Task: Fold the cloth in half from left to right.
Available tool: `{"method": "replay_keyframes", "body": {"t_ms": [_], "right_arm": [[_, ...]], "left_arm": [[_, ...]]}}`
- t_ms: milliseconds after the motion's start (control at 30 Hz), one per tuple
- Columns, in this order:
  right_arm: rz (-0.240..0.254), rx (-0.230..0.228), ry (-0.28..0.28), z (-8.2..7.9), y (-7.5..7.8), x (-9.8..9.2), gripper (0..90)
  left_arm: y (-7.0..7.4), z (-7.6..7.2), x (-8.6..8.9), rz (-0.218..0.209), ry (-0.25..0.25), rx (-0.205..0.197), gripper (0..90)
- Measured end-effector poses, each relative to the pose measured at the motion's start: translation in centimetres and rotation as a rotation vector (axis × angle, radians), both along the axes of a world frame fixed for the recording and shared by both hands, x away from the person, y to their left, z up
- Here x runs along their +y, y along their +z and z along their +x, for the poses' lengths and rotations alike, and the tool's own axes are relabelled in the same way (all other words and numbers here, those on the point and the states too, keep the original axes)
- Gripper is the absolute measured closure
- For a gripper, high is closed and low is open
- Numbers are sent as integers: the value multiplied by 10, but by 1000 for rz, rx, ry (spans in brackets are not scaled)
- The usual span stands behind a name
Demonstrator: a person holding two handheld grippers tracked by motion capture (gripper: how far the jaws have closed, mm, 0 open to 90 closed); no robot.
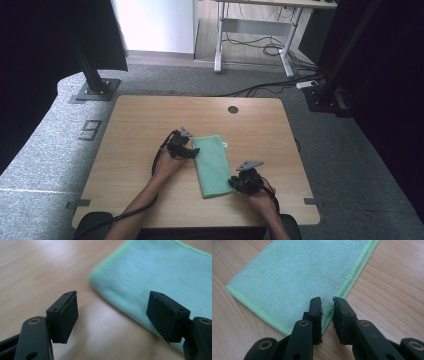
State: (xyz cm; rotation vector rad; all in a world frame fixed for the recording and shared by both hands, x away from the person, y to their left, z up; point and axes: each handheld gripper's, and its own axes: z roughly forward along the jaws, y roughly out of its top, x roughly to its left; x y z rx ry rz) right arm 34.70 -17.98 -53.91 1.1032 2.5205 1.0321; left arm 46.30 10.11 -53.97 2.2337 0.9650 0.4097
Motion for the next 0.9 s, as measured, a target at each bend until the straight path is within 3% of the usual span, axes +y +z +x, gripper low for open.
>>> {"method": "replay_keyframes", "body": {"t_ms": [400, 433, 467, 533, 700, 900], "right_arm": [[-1, -17, -1, 1, -1, -1, 678], [-2, -20, -4, 1, -1, -1, 669], [-4, -20, -5, 1, -1, -1, 653], [-10, -31, -6, 1, -1, -2, 625], [-11, -42, -18, 1, -2, -2, 556], [-20, -55, -14, 0, -3, 6, 463]], "left_arm": [[-2, -78, -12, -31, -113, 34, 249], [-2, -78, -12, -31, -113, 34, 249], [-3, -90, -14, -40, -131, 44, 250], [-4, -102, -16, -45, -147, 49, 249], [-4, -118, -15, -31, -165, 43, 246], [-5, -115, -1, -27, -142, 37, 238]]}}
